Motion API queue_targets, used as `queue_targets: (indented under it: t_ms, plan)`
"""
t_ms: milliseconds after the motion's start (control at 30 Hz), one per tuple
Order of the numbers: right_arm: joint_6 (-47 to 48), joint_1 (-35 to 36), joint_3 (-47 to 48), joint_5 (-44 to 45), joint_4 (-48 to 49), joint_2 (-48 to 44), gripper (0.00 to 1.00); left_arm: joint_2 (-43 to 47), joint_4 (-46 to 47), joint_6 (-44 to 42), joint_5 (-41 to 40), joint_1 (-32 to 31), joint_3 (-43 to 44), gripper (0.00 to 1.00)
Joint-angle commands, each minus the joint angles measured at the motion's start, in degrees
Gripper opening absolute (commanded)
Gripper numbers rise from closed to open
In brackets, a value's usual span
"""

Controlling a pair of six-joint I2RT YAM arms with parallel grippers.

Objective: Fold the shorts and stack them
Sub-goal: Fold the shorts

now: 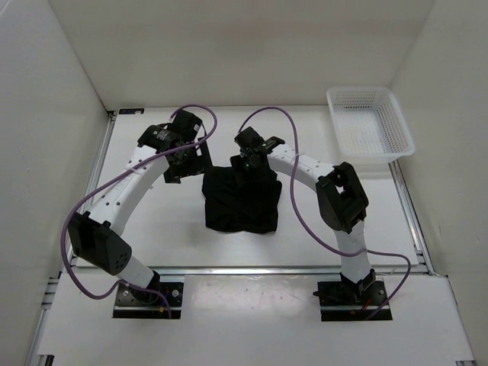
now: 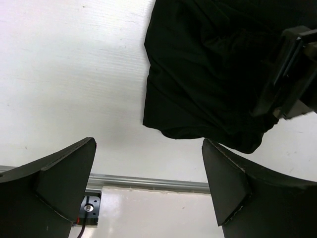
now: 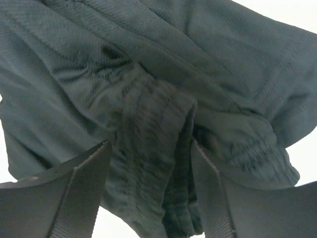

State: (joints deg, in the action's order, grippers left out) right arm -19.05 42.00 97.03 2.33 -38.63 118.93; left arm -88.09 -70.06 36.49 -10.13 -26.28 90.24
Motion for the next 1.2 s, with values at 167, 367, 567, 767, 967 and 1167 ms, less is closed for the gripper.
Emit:
queue_targets:
  t_ms: [167, 367, 567, 767, 967, 1167]
  plan:
    - [0.51, -0.25, 2.46, -3.65, 1.54, 0.34, 0.12, 3.72, 0.80, 0.25, 0.02, 1.15, -1.91, 1.00]
    - [-2.04, -0.25, -1.93, 4.51, 1.54, -8.71, 0.00, 3.19, 1.33, 0.25, 0.02, 1.15, -2.52, 1.00]
    - [-6.17, -2.62, -10.98, 8.39, 1.54, -17.68, 0.00, 2.58, 1.86, -0.28, 0.02, 1.15, -2.52, 1.00]
    - [-9.77, -4.29, -15.65, 12.69, 1.54, -19.35, 0.00, -0.05, 2.39, -1.33, 1.25, 0.10, -2.52, 1.00]
    - [-12.92, -5.43, -16.97, 21.30, -0.11, -17.34, 0.00, -1.20, 2.39, -1.33, 1.78, -0.52, -3.13, 1.00]
    - [-15.40, -9.91, -19.16, 22.13, -0.13, -13.66, 0.29, -2.34, 3.97, -1.86, 2.31, -0.52, -4.37, 1.00]
